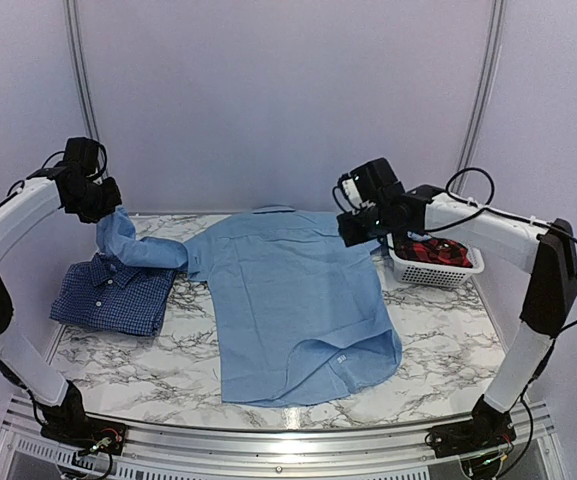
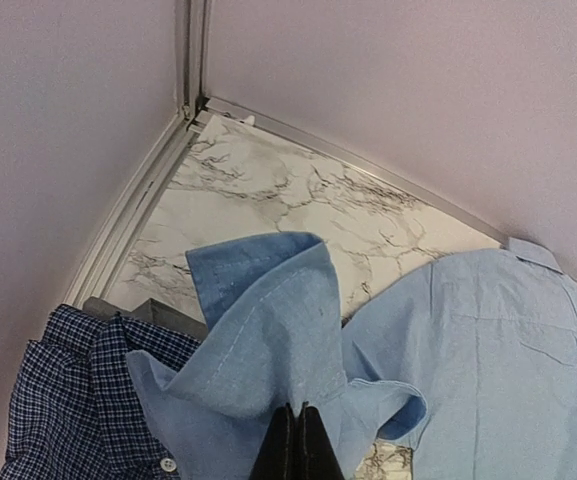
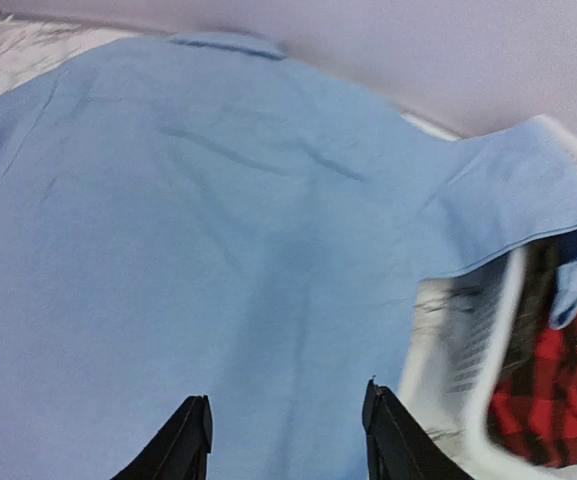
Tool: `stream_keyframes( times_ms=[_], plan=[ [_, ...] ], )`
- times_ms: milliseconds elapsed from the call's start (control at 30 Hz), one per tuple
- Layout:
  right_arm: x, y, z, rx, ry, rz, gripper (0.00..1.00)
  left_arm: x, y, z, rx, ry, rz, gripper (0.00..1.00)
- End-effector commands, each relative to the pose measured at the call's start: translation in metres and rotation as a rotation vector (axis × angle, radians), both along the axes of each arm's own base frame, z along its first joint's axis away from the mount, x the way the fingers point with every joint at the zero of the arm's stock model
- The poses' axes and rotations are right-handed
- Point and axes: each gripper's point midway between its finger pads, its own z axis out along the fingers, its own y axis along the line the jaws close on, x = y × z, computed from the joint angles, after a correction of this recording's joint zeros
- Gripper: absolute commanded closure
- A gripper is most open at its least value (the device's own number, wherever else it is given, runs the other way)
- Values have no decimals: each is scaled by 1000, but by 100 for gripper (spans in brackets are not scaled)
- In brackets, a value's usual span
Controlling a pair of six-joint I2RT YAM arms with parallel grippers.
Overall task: Fold and stack the long sleeve shirts
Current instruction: Flatten out the 2/3-rectangle-folded shirt at the center of the board.
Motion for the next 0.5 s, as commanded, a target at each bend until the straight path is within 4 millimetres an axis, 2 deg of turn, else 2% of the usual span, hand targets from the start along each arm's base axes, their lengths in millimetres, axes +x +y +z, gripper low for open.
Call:
stream_keyframes(
  times_ms=[0, 100, 200, 233, 333, 467],
  plan=[
    [-57, 37, -53, 129, 184, 101, 51, -1, -16, -2, 21, 0, -39, 100],
    [-95, 33, -94, 189, 308, 122, 52, 1, -23, -7, 16, 8, -56, 100],
    [-127, 7, -134, 174, 406, 51, 54, 2, -26, -9, 15, 12, -63, 100],
    [-135, -6, -141, 169, 424, -1, 54, 2, -26, -10, 17, 13, -62, 100],
    [-151, -44, -150, 166, 442, -143, 53, 2, -24, -10, 27, 14, -54, 100],
    [-160, -84, -150, 202, 418, -296, 42, 4, -22, -15, 35, 26, -44, 100]
  ],
)
